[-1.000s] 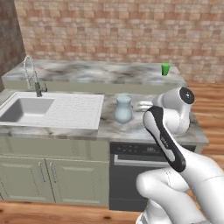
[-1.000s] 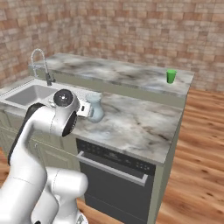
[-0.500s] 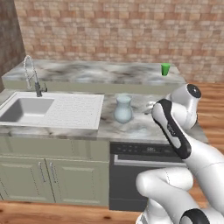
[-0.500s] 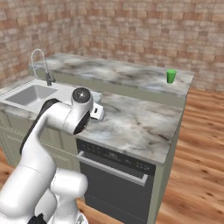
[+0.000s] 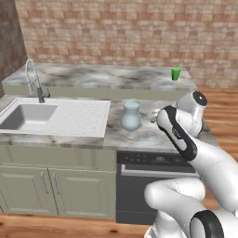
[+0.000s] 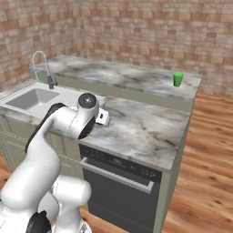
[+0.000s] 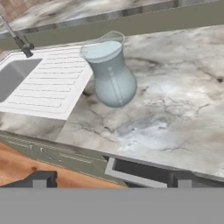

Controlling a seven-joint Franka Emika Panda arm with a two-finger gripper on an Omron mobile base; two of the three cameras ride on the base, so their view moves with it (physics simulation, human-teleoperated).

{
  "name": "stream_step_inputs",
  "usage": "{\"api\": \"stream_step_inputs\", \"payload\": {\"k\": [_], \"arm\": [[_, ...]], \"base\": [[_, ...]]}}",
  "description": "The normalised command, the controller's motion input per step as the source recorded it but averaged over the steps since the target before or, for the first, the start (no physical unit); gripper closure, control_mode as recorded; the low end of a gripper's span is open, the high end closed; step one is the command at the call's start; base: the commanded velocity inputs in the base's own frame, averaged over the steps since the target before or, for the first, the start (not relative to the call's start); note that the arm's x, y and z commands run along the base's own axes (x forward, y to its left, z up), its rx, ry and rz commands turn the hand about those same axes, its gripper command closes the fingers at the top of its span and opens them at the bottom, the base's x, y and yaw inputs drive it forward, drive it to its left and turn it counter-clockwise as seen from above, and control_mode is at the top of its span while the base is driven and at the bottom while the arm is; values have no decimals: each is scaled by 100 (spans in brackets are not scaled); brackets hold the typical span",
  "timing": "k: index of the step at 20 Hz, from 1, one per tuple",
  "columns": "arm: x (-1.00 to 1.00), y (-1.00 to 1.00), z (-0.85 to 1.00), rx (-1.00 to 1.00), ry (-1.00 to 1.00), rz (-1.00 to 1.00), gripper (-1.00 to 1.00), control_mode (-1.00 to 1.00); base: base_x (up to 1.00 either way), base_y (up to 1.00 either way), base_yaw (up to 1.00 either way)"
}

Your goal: Place the pitcher and cup on the dining counter for serving.

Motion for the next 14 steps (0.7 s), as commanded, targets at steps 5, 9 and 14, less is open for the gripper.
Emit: {"api": "stream_step_inputs", "payload": {"k": [5,9,14], "arm": [[37,2,-1,-1,0,0,-100,-100],[43,0,-7,-3,2,0,-100,-100],[39,0,-9,-5,5,0,-100,-100]], "base": [[0,0,0],[0,0,0],[0,0,0]]}}
